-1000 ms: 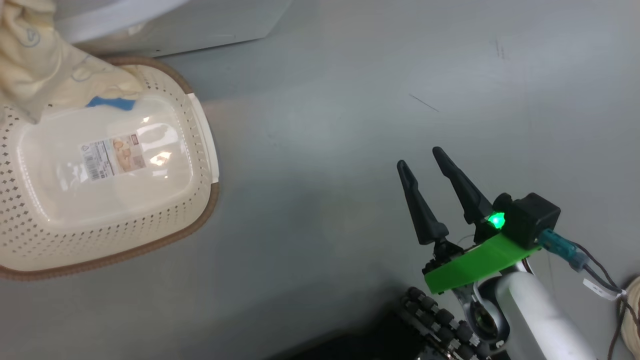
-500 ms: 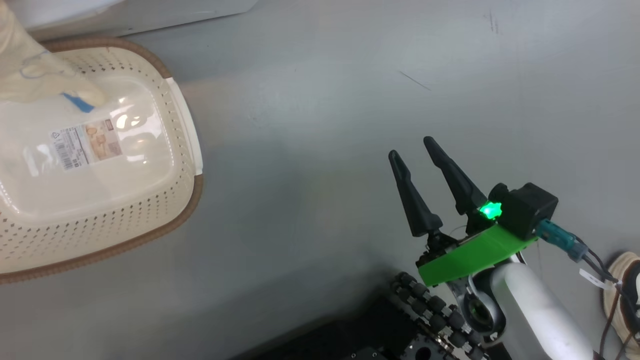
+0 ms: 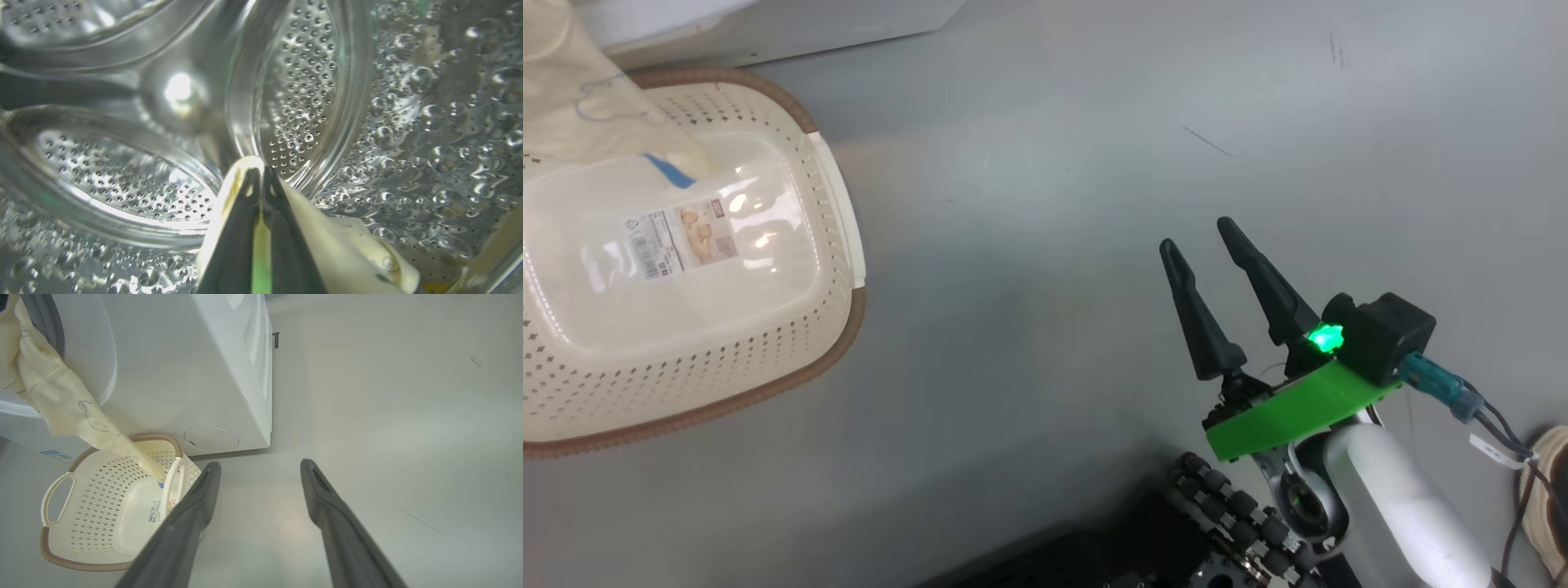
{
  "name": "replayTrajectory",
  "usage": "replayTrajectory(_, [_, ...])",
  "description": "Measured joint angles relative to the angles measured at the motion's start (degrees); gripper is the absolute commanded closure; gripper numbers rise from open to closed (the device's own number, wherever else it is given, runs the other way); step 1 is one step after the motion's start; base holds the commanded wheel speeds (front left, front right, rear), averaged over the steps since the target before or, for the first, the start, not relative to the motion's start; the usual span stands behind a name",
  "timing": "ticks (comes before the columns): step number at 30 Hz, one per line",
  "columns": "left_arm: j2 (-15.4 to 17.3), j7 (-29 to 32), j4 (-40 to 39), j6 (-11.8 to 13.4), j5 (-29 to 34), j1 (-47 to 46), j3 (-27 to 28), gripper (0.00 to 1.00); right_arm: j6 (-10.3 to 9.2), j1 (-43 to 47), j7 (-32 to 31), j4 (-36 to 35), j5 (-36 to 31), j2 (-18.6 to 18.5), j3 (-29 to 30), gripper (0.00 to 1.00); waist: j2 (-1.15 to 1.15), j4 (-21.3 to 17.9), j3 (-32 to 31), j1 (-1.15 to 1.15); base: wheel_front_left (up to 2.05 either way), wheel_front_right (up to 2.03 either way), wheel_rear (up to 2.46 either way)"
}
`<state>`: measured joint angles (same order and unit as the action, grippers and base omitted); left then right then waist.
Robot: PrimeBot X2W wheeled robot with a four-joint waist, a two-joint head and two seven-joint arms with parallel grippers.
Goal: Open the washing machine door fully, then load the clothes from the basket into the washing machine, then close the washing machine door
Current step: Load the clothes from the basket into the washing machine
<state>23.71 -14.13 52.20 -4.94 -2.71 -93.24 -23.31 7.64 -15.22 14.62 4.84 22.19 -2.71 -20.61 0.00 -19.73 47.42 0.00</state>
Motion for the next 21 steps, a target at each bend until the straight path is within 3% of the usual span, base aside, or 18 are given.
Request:
replayTrajectory(1, [-0.1,0.03,0.96,0.03,-0.32,0.16,0.27,0.75,0.0,-0.03,0.0,0.03,-0.01,0.0,0.1,0.0,0.0,0.13,-0.14,0.0,0.0,0.0,0.0])
replayTrajectory(3, [-0.62,1.35,3.53,0.31,-1.49,0.25,0.94,0.03,0.0,-0.03,0.0,0.05,-0.1,0.0,0.24,0.0,0.0,0.37,-0.48,0.0,0.0,0.0,0.0])
replayTrajectory(21, [-4.97,0.46,11.26,2.98,-6.78,3.94,3.44,0.0,0.0,-0.21,0.0,0.36,-1.7,0.01,2.45,0.0,0.0,3.4,-3.81,0.0,0.0,0.0,0.0])
